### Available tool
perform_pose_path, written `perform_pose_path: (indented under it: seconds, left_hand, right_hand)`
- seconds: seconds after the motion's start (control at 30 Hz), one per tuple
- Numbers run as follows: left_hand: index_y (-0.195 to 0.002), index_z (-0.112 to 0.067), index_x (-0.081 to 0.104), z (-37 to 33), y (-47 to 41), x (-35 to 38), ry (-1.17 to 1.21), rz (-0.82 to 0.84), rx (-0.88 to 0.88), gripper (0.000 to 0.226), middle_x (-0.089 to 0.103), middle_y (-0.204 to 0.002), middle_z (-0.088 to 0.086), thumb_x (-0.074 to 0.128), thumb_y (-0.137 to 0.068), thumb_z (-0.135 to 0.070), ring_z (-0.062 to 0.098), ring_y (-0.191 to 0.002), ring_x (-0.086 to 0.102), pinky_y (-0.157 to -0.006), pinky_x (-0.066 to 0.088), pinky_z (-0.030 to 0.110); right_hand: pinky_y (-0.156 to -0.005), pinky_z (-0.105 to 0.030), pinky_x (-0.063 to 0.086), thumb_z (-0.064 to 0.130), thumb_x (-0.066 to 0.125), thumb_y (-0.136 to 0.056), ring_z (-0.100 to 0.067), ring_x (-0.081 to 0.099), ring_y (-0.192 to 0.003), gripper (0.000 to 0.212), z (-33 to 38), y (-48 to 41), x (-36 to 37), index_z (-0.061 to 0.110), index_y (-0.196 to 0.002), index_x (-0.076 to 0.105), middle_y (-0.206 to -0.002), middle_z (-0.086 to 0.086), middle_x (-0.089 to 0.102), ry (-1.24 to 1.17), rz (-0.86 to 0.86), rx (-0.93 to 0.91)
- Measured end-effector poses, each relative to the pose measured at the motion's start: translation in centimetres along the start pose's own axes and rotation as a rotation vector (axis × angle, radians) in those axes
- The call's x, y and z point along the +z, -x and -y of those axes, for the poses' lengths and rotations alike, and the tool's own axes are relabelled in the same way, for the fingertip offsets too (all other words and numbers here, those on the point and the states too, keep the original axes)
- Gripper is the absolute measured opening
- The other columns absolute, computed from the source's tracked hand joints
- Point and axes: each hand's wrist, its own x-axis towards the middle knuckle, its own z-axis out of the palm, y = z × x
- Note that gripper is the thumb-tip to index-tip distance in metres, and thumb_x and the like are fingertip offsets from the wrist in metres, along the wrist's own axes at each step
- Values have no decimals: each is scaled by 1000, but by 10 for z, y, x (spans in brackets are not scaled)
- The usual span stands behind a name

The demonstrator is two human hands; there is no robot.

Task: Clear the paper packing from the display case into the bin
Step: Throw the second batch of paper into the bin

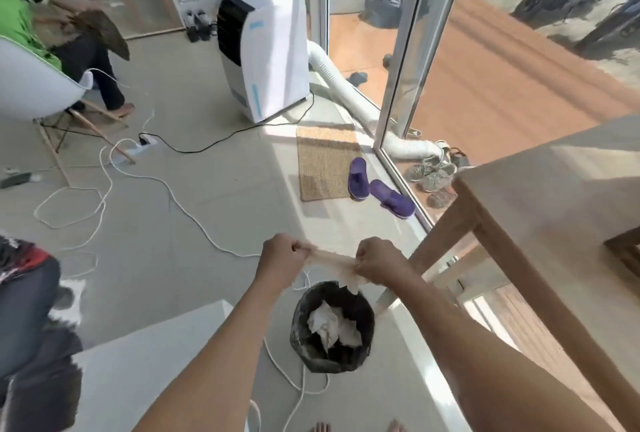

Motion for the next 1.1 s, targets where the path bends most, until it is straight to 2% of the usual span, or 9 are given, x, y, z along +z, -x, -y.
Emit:
perform_pose_path:
  seconds: [0.07, 0.3, 0.47, 0.57, 0.63, 0.8, 0.9, 0.97, 1.1]
  left_hand:
    - [-55, -9, 64, 31, -11, 30, -17, -6, -72, 33, 61, -56, 11, 63, -87, -16, 30, -63, 55, -49, 27, 32]
    - [-95, -3, 77, 140, -50, 132, -9, -31, -301, 20, 74, -96, 21, 59, -87, -7, 34, -93, 67, -65, 35, 24]
    - [-97, -3, 75, 202, -75, 196, -12, -12, -439, 22, 74, -96, 19, 58, -84, -6, 34, -82, 66, -55, 42, 24]
    - [-96, -4, 75, 232, -89, 227, 16, 11, -481, 25, 72, -90, 14, 56, -80, -2, 15, -55, 54, -29, 34, 11]
    - [-97, -7, 75, 249, -97, 244, -6, 30, -495, 29, 71, -90, 10, 51, -81, 0, 11, -54, 51, -29, 33, 11]
    - [-77, -34, 54, 270, -111, 269, -69, 229, -449, 24, 59, -81, -7, 53, -87, -11, 22, -85, 49, -74, 39, 25]
    - [-130, -24, 56, 274, -115, 275, -76, 332, -414, 39, 61, -130, 4, 53, -92, -23, 27, -117, 56, -94, 41, 29]
    - [-142, -22, 45, 273, -114, 273, -59, 353, -423, 48, 56, -138, 7, 49, -94, -27, 29, -125, 52, -96, 40, 30]
    - [-113, -11, 65, 255, -104, 253, -115, 328, -356, 29, 67, -105, 13, 47, -93, -23, 32, -100, 60, -81, 46, 30]
  right_hand:
    - [-78, -37, 59, 14, 54, -70, -29, 68, -90, 25, -21, -24, 35, 12, -93, 66, -98, -8, 70, 37, 43, 19]
    - [-48, -22, 36, 15, 59, -78, -20, 59, -68, 3, -106, -97, 151, 18, -76, 57, -75, 1, 58, 43, 131, 195]
    - [-69, -26, 46, 16, 55, -84, -28, 70, -92, 25, -156, -144, 223, 7, -106, 64, -105, -12, 68, -16, 101, 301]
    - [-70, -29, 46, 15, 54, -82, -28, 68, -90, 28, -176, -166, 257, 4, -104, 66, -104, -16, 71, -106, 113, 365]
    - [-74, -35, 51, 17, 55, -85, -29, 66, -87, 25, -182, -178, 273, 2, -101, 67, -99, -16, 71, -189, 111, 383]
    - [-79, -40, 56, 19, 61, -87, -28, 59, -85, 11, -186, -190, 299, 9, -91, 61, -93, -10, 58, -626, 192, 467]
    - [-95, -45, 49, 19, 52, -95, -24, 56, -94, 21, -178, -186, 293, 8, -112, 58, -104, -8, 58, -701, 318, 457]
    - [-92, -43, 49, 12, 47, -96, -29, 58, -103, 33, -173, -181, 284, 4, -127, 54, -117, -11, 60, -664, 314, 421]
    - [-86, -41, 48, 11, 49, -92, -35, 60, -110, 29, -161, -166, 261, 0, -115, 62, -118, -19, 65, -413, 185, 302]
